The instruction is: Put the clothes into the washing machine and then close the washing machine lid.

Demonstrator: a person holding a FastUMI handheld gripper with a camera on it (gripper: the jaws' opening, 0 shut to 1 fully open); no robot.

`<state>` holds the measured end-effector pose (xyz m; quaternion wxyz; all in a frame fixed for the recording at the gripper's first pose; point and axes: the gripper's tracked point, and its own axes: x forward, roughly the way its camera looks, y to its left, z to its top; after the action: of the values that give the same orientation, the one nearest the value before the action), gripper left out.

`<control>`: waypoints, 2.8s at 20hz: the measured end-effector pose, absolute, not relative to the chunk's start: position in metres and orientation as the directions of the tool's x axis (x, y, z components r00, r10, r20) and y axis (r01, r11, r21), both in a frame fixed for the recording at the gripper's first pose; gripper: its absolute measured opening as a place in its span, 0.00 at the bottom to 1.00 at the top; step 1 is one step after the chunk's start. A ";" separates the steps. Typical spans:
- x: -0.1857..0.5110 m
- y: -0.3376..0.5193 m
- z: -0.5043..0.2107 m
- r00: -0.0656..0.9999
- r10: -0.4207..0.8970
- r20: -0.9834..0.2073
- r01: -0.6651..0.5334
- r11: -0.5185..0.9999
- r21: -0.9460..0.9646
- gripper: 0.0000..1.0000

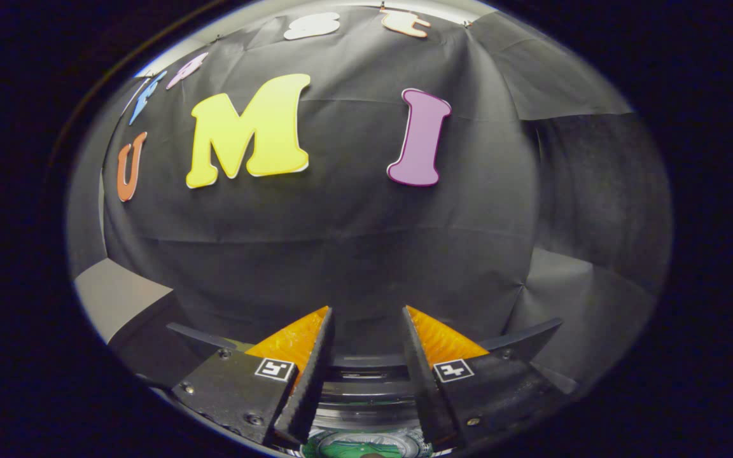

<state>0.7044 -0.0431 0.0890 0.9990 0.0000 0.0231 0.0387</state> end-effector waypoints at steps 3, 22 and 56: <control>0.695 -0.044 0.088 0.997 0.080 -0.003 -0.080 0.997 0.005 0.66; 0.630 -0.048 0.064 0.992 0.085 0.093 -0.086 0.996 0.008 0.66; 0.547 -0.050 -0.019 0.983 0.165 -0.081 -0.168 0.985 -0.031 0.67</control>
<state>0.5469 -0.0505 -0.0190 0.9955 -0.0190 0.0392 0.0838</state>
